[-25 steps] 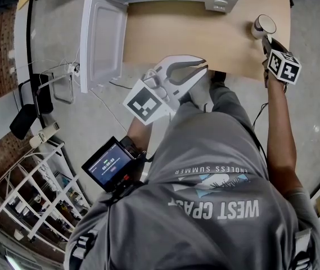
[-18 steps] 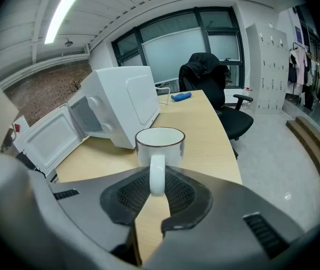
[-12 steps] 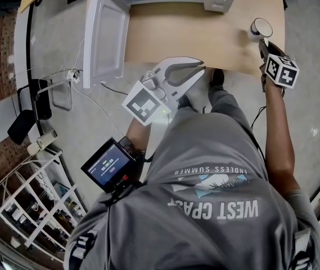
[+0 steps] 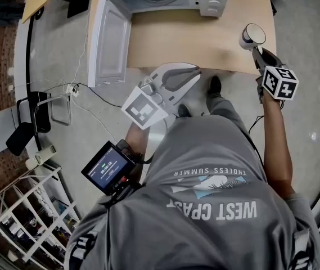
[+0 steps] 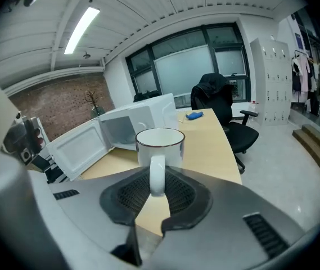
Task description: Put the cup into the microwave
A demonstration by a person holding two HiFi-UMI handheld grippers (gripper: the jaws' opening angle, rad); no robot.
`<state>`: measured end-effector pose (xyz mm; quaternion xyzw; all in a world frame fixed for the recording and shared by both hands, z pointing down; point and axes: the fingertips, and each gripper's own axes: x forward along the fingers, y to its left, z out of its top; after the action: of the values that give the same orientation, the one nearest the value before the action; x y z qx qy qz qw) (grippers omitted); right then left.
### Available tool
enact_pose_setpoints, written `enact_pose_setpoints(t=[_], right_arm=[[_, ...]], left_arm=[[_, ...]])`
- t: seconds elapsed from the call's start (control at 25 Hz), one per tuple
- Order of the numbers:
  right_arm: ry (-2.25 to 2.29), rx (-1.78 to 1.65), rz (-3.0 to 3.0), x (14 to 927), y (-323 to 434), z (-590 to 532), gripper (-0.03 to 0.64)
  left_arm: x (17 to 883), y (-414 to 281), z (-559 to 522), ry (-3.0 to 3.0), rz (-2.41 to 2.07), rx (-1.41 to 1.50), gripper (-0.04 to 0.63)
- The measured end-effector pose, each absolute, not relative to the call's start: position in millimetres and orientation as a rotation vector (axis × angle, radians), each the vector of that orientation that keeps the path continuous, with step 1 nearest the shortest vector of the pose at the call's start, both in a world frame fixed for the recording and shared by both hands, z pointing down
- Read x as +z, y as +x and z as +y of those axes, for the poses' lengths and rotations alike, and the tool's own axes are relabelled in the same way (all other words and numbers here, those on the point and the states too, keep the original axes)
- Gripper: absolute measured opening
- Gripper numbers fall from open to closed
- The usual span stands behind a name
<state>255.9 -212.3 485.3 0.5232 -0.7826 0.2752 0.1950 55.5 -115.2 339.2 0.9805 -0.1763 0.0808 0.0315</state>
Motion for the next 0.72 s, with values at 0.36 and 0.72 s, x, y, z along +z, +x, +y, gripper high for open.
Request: enact_pose_setpoints(t=[0.36,0.72], right_arm=[[1.416,0.655,-2.377,416,212,-177,0.071],[1.313,0.553,-2.573,383,191,-122,0.071]], left_arm=[[338,43,-98,3.082,-0.527,0.214,0.025],[370,52,-66,3.133,-0.524,0.212,0.025]])
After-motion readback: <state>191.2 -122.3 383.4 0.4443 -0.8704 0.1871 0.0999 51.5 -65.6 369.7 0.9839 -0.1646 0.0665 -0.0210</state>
